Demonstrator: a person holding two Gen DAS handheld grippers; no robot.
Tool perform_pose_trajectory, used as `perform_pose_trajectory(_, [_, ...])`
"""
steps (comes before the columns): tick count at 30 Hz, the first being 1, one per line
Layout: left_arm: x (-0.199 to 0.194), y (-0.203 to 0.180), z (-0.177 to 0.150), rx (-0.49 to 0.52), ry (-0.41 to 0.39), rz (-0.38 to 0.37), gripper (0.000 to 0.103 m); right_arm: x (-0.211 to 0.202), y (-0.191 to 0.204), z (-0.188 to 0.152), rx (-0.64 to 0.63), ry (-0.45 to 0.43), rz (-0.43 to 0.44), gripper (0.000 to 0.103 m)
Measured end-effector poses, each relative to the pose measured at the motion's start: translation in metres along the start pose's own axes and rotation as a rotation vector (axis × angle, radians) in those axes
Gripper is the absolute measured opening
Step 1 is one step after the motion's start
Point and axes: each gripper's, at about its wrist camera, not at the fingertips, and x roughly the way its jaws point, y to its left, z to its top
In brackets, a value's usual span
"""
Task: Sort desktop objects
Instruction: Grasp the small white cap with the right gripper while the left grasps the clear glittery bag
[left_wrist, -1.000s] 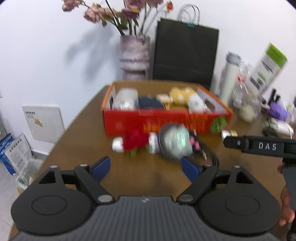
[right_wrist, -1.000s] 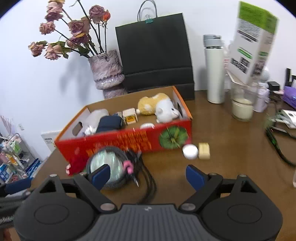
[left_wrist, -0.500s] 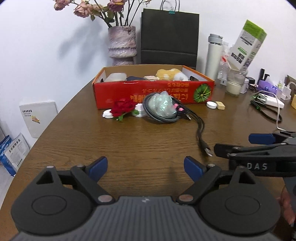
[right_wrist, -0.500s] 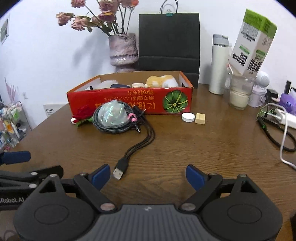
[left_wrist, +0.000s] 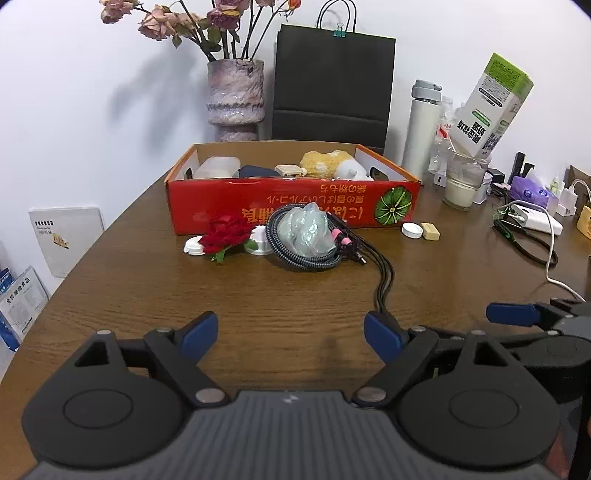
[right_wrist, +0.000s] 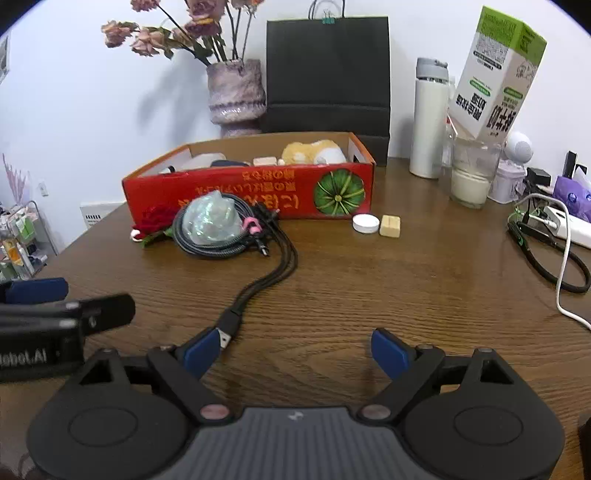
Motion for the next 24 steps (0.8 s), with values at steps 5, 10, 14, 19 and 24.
perform_pose_trajectory(5, [0.016,-0.005,0.007,-0.008,0.011,-0.001,0.089,0.003,-0.014,0.004,0.011,-0.004,0.011,0.088])
perform_pose_trajectory(10, [0.044,-0.008,0.018,-0.021,0.05,-0.006,0.089,0.0,-0.037,0.011,0.002,-0.022,0.038,0.085])
perform_pose_trajectory(14, [0.075,-0.017,0.035,-0.021,0.075,-0.064,0.088,0.011,-0.051,0.034,0.012,-0.031,0.038,0.081])
perform_pose_trajectory(19, [0.101,-0.009,0.067,-0.029,0.036,-0.069,0.083,0.038,-0.066,0.067,0.02,-0.051,0.012,0.072])
perform_pose_trajectory(24, [0.126,-0.003,0.077,-0.011,0.031,-0.062,0.06,0.068,-0.079,0.088,0.069,-0.11,0.06,0.064])
